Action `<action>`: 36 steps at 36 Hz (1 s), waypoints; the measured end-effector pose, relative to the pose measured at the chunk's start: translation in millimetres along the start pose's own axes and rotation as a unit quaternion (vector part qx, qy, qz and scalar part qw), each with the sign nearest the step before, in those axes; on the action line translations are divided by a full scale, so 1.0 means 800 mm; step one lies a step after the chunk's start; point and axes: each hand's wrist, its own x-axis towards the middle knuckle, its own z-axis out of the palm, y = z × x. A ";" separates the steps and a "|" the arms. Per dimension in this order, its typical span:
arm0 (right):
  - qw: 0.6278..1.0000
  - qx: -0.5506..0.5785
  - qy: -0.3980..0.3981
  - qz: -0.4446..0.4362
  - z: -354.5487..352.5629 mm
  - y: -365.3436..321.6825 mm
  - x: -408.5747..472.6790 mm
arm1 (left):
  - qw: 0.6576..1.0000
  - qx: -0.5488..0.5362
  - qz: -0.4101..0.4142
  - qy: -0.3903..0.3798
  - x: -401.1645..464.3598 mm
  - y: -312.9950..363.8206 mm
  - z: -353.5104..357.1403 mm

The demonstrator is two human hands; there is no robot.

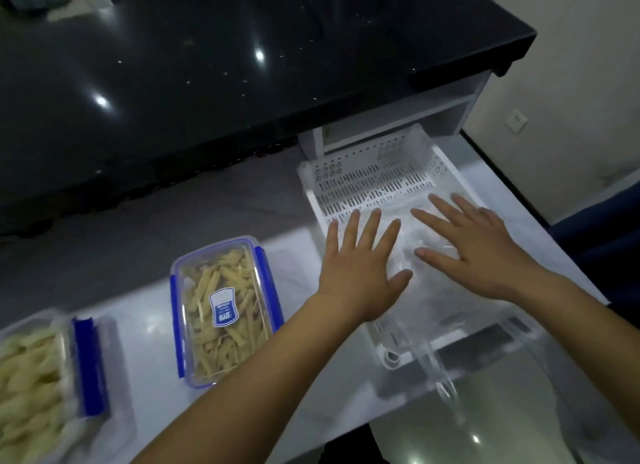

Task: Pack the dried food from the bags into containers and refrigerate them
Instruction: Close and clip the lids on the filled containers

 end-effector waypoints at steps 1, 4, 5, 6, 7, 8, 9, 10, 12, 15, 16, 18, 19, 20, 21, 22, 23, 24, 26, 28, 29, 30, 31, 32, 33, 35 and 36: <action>1.000 0.014 0.011 -0.004 -0.011 -0.015 -0.008 | 0.999 -0.018 -0.006 0.026 -0.019 -0.012 -0.009; 0.996 0.064 0.054 -0.033 -0.030 -0.078 -0.036 | 0.992 -0.071 -0.054 0.091 -0.095 -0.059 -0.031; 0.993 0.079 0.068 -0.048 -0.030 -0.104 -0.046 | 0.988 -0.085 -0.080 0.103 -0.125 -0.077 -0.034; 0.990 0.092 0.080 -0.065 -0.026 -0.132 -0.055 | 0.983 -0.096 -0.106 0.113 -0.158 -0.094 -0.035; 0.987 0.106 0.086 -0.084 -0.019 -0.163 -0.065 | 0.978 -0.104 -0.129 0.124 -0.194 -0.112 -0.033; 0.983 0.120 0.090 -0.103 -0.008 -0.194 -0.075 | 0.973 -0.114 -0.145 0.136 -0.229 -0.128 -0.028; 0.979 0.131 0.090 -0.124 0.005 -0.227 -0.086 | 0.967 -0.129 -0.159 0.149 -0.266 -0.144 -0.021; 0.975 0.139 0.087 -0.148 0.022 -0.261 -0.097 | 0.959 -0.147 -0.176 0.164 -0.306 -0.160 -0.012; 0.966 0.155 0.069 -0.193 0.062 -0.326 -0.119 | 0.940 -0.175 -0.218 0.195 -0.383 -0.189 0.010; 0.963 0.164 0.002 -0.213 0.129 -0.414 -0.153 | 0.910 -0.188 -0.299 0.218 -0.486 -0.224 0.046; 0.964 0.154 -0.022 -0.215 0.151 -0.440 -0.163 | 0.901 -0.185 -0.326 0.217 -0.517 -0.233 0.058; 0.963 0.130 -0.055 -0.230 0.190 -0.486 -0.182 | 0.883 -0.190 -0.373 0.211 -0.573 -0.248 0.082; 0.961 0.122 -0.068 -0.238 0.206 -0.506 -0.192 | 0.873 -0.202 -0.391 0.208 -0.598 -0.255 0.094; 0.959 0.113 -0.079 -0.246 0.221 -0.525 -0.200 | 0.863 -0.217 -0.406 0.206 -0.621 -0.262 0.107; 0.958 0.100 -0.085 -0.254 0.234 -0.542 -0.207 | 0.853 -0.233 -0.420 0.204 -0.644 -0.268 0.119; 0.957 0.087 -0.086 -0.261 0.245 -0.556 -0.214 | 0.845 -0.246 -0.431 0.201 -0.663 -0.275 0.131; 0.957 0.078 -0.086 -0.265 0.254 -0.569 -0.220 | 0.838 -0.254 -0.441 0.197 -0.681 -0.281 0.142; 0.957 0.074 -0.087 -0.268 0.262 -0.580 -0.227 | 0.832 -0.259 -0.450 0.194 -0.697 -0.287 0.151; 0.956 0.065 -0.093 -0.271 0.274 -0.599 -0.238 | 0.824 -0.264 -0.464 0.187 -0.725 -0.297 0.168; 0.953 0.041 -0.098 -0.282 0.282 -0.615 -0.247 | 0.820 -0.265 -0.478 0.171 -0.748 -0.305 0.181; 0.951 0.030 -0.101 -0.291 0.284 -0.623 -0.250 | 0.816 -0.268 -0.484 0.166 -0.757 -0.309 0.186; 0.948 0.024 -0.105 -0.300 0.285 -0.631 -0.251 | 0.813 -0.273 -0.488 0.165 -0.764 -0.314 0.190; 0.945 0.023 -0.106 -0.308 0.285 -0.639 -0.251 | 0.810 -0.277 -0.490 0.166 -0.769 -0.320 0.192; 0.943 0.024 -0.106 -0.315 0.285 -0.648 -0.248 | 0.807 -0.280 -0.493 0.167 -0.773 -0.329 0.192; 0.941 0.024 -0.105 -0.320 0.284 -0.658 -0.244 | 0.805 -0.281 -0.495 0.167 -0.776 -0.338 0.191; 0.936 0.009 -0.101 -0.337 0.286 -0.679 -0.231 | 0.805 -0.286 -0.492 0.169 -0.781 -0.361 0.187; 0.933 -0.004 -0.100 -0.344 0.288 -0.692 -0.224 | 0.805 -0.294 -0.486 0.172 -0.783 -0.374 0.183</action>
